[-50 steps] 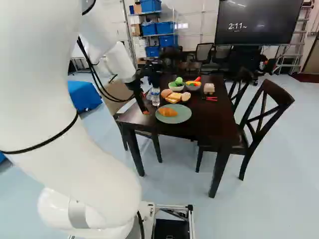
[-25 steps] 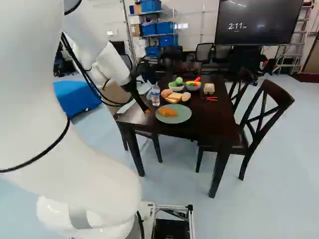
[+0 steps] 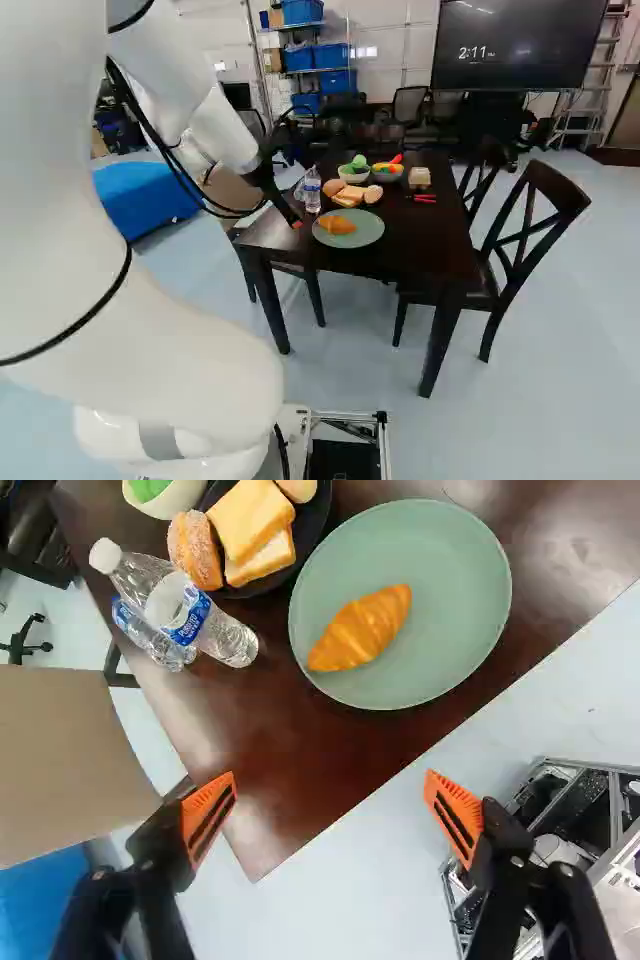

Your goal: Move the croissant to the empty plate

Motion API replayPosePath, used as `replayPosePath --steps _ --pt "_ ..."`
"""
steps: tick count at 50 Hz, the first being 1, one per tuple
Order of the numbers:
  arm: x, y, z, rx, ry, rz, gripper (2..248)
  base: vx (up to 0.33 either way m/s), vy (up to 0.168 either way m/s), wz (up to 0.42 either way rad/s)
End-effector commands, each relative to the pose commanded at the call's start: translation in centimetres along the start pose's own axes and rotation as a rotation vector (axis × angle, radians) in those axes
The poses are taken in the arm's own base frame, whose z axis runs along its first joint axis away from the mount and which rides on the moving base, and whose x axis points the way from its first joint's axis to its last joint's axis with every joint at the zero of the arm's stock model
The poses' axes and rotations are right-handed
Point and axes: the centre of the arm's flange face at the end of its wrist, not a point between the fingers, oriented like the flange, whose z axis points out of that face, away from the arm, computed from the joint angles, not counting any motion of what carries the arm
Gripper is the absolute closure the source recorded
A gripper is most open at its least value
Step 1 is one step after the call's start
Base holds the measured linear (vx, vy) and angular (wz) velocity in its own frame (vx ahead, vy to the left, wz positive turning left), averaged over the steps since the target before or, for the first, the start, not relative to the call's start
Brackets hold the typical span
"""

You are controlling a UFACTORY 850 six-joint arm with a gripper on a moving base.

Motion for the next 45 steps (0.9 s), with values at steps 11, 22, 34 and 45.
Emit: replayPosePath --steps 11,22,34,45 --pt "-0.2 0.2 0.2 0.011 -0.006 -0.014 3 0.0 0.0 0.0" --pt "-0.4 0.5 0.5 0.029 -0.016 -0.037 3 0.0 0.0 0.0" --pt "-0.9 1.0 1.0 0.057 -0.029 -0.072 3 0.0 0.0 0.0" --pt "-1.3 1.6 1.5 0.091 -0.04 -0.112 3 0.0 0.0 0.0"
